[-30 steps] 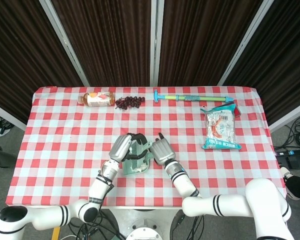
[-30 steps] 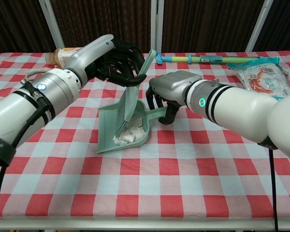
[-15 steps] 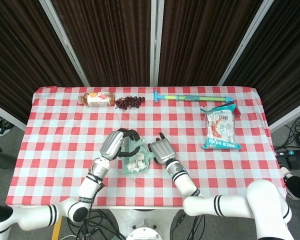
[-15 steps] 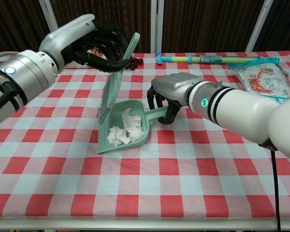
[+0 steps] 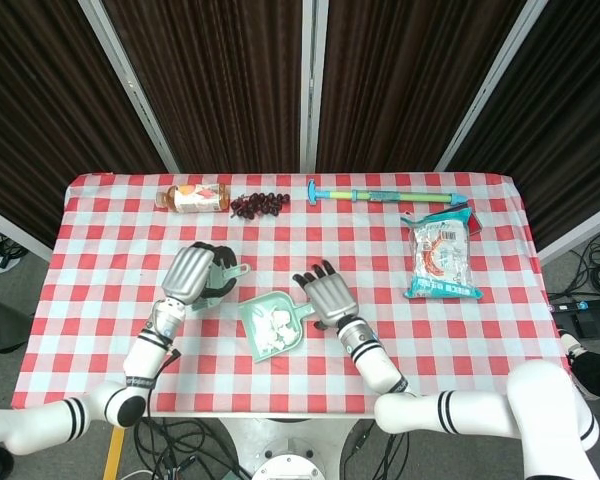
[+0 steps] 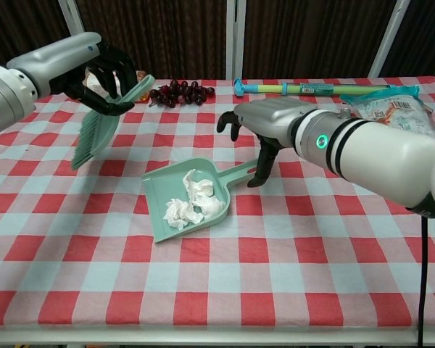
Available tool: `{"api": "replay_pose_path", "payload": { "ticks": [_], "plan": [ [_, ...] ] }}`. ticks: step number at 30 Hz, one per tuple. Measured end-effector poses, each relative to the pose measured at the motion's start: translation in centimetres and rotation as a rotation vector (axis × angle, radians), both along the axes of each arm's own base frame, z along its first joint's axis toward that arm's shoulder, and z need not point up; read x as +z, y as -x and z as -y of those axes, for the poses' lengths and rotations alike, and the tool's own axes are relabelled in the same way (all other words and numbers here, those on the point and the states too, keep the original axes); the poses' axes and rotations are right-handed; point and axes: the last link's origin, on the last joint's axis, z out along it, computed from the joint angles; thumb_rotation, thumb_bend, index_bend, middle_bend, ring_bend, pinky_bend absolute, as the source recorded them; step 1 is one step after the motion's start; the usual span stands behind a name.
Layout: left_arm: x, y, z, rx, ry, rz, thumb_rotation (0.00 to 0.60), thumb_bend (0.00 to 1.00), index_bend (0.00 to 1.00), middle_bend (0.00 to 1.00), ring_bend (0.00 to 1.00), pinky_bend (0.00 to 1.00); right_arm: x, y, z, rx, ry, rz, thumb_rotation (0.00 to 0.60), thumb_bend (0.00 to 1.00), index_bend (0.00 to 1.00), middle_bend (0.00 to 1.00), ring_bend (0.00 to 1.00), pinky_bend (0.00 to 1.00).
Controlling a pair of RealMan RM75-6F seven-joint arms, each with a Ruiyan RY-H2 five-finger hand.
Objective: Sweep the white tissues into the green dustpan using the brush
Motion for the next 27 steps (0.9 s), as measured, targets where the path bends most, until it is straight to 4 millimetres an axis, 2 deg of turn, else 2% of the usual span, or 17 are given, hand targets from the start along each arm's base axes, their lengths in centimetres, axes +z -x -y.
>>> {"api": "replay_pose_path", "payload": {
  "ticks": [3, 7, 9, 16, 19, 22, 27],
  "plan": [
    [-0.1, 0.8, -0.5, 0.009, -0.006, -0.11, 0.6, 0.44, 0.48, 0.53, 0.42, 0.36, 1.4, 0.1, 0.2, 0.009, 0.029, 0.01, 0.6, 0.02, 0.15, 0.22, 0.08, 0.01],
    [-0.4, 1.2, -0.9, 0.011, 0.011, -0.237, 0.6, 0.42, 0.28, 0.39, 0.34, 0.33, 3.5, 0.6, 0.4, 0.016, 0.07, 0.023, 0.6, 0.02, 0.15, 0.22, 0.08, 0.01],
    [-0.6, 1.2, -1.0, 0.014, 0.028, -0.291, 0.6, 0.39, 0.24, 0.34, 0.32, 0.32, 4.7, 1.0, 0.5, 0.015, 0.092, 0.03, 0.6, 0.02, 0.15, 0.22, 0.08, 0.01],
    [-0.1, 1.0, -1.2, 0.044, 0.045, -0.31, 0.6, 0.36, 0.22, 0.33, 0.31, 0.32, 8.2, 3.3, 0.6, 0.011, 0.15, 0.023, 0.6, 0.03, 0.15, 0.23, 0.08, 0.01],
    [1.2, 1.5, -1.2, 0.058, 0.005, -0.268, 0.6, 0.35, 0.22, 0.33, 0.31, 0.32, 10.1, 4.8, 0.5, 0.017, 0.182, -0.001, 0.6, 0.04, 0.15, 0.23, 0.08, 0.02],
    [3.2, 2.9, -0.9, 0.08, -0.041, -0.224, 0.6, 0.31, 0.22, 0.33, 0.31, 0.32, 12.2, 6.8, 0.2, 0.007, 0.218, -0.007, 0.6, 0.09, 0.15, 0.22, 0.08, 0.03],
    [7.4, 7.6, 1.1, 0.121, -0.136, -0.214, 0.6, 0.24, 0.26, 0.34, 0.31, 0.31, 15.2, 10.1, -1.0, -0.019, 0.267, 0.036, 0.6, 0.13, 0.15, 0.16, 0.03, 0.03]
  ]
}}
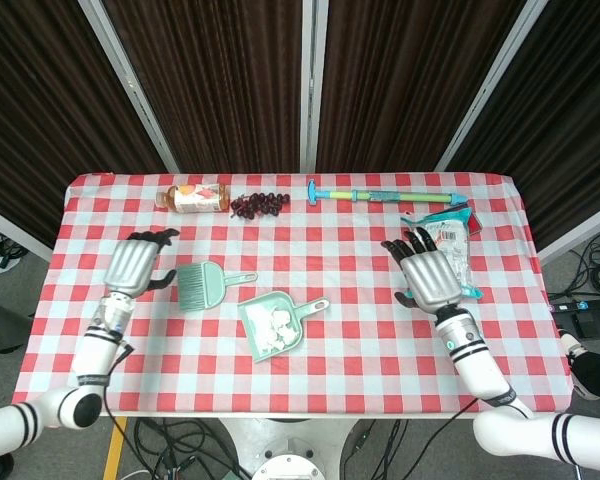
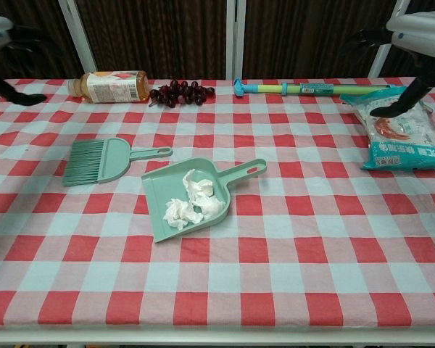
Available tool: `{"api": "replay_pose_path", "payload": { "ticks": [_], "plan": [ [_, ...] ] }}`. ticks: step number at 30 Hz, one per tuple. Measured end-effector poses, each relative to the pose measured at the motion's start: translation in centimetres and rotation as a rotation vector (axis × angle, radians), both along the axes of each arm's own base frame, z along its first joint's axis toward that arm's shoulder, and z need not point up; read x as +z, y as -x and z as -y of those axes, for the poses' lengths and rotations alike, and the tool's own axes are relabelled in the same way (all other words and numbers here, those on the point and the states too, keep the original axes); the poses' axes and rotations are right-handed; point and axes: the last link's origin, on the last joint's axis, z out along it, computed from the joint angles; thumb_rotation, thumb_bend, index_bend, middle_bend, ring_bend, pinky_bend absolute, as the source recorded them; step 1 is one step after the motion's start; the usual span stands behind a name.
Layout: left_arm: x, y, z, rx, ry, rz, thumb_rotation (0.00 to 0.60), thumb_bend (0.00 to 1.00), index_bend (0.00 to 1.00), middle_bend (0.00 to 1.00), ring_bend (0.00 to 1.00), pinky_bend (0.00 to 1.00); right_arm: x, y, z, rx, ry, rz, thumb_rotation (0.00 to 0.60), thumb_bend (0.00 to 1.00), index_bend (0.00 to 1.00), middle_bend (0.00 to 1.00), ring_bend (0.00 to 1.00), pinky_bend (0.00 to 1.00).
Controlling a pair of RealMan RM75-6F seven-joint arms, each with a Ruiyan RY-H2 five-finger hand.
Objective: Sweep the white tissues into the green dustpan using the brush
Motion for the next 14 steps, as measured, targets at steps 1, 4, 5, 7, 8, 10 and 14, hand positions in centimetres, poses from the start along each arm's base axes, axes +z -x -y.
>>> {"api": "replay_pose_path", "payload": {
  "ticks": [1, 4, 5, 7, 8, 10, 14],
  "plan": [
    [0.6, 0.9, 0.6, 0.006, -0.013, -0.009, 0.6, 0.24, 0.27, 0.34, 0.31, 0.31, 0.6, 0.7, -0.3, -0.004, 0.009, 0.011, 0.6, 0.13, 0.15, 0.15, 0.02, 0.03],
    [2.4, 3.7, 2.8, 0.026, -0.05, -0.036, 0.6, 0.24, 0.28, 0.34, 0.31, 0.3, 2.5, 2.9, -1.6, -0.013, 0.041, 0.055, 0.6, 0.13, 0.14, 0.13, 0.0, 0.03],
    [3.1, 4.6, 3.7, 0.031, -0.064, -0.049, 0.6, 0.24, 0.28, 0.34, 0.31, 0.29, 3.3, 3.8, -2.2, -0.018, 0.056, 0.073, 0.6, 0.13, 0.14, 0.13, 0.0, 0.03],
    [3.9, 5.8, 5.1, 0.04, -0.088, -0.063, 0.6, 0.24, 0.28, 0.34, 0.31, 0.29, 4.6, 5.4, -3.4, -0.029, 0.087, 0.102, 0.6, 0.13, 0.14, 0.12, 0.0, 0.03],
    [4.4, 6.5, 6.0, 0.051, -0.107, -0.066, 0.6, 0.24, 0.28, 0.34, 0.31, 0.29, 5.5, 6.4, -4.3, -0.036, 0.112, 0.118, 0.6, 0.13, 0.14, 0.12, 0.0, 0.03],
    [5.1, 7.6, 7.6, 0.067, -0.132, -0.069, 0.6, 0.24, 0.28, 0.34, 0.31, 0.29, 6.6, 7.9, -5.7, -0.044, 0.15, 0.136, 0.6, 0.13, 0.14, 0.12, 0.0, 0.02],
    [6.4, 9.7, 11.5, 0.114, -0.167, -0.076, 0.6, 0.24, 0.28, 0.34, 0.31, 0.28, 8.8, 11.0, -9.6, -0.068, 0.217, 0.168, 0.6, 0.14, 0.14, 0.12, 0.0, 0.0]
  ]
}}
